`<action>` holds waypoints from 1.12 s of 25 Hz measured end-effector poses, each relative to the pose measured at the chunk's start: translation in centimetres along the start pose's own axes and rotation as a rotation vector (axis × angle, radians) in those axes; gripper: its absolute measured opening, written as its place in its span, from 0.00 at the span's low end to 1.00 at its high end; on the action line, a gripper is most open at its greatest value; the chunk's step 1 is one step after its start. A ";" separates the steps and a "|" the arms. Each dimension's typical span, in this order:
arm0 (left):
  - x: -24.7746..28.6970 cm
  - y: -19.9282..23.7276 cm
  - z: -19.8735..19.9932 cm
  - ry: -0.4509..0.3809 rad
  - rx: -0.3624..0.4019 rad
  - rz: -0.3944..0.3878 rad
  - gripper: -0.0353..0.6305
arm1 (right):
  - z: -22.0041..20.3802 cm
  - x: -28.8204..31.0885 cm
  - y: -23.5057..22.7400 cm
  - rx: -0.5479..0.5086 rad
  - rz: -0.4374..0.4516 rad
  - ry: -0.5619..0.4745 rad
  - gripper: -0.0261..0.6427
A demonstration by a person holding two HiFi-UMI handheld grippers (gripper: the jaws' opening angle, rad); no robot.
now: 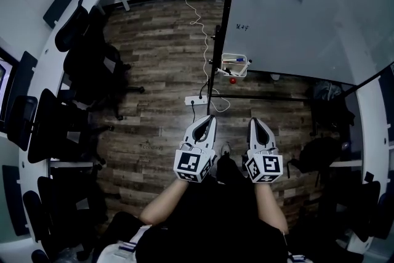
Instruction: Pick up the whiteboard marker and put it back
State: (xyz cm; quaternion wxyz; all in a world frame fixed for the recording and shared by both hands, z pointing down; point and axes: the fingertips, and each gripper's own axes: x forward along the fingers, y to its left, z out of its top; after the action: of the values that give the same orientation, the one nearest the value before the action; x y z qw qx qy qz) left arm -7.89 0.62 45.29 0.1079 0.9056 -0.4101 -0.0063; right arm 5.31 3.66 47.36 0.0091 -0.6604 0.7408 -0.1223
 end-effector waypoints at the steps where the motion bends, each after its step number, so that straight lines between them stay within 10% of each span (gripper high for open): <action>1: 0.4 0.1 0.0 -0.003 0.001 0.000 0.07 | 0.0 0.4 -0.2 -0.002 0.001 0.001 0.05; 28: 12.4 2.1 -1.5 0.037 -0.026 0.033 0.07 | -1.6 10.9 -7.5 0.066 0.021 0.078 0.05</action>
State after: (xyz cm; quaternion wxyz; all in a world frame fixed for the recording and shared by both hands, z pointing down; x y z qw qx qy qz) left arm -1.14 -9.67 48.12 0.1274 0.8971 -0.4230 0.0068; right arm 10.96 -7.48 52.00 0.0032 -0.6468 0.7430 -0.1721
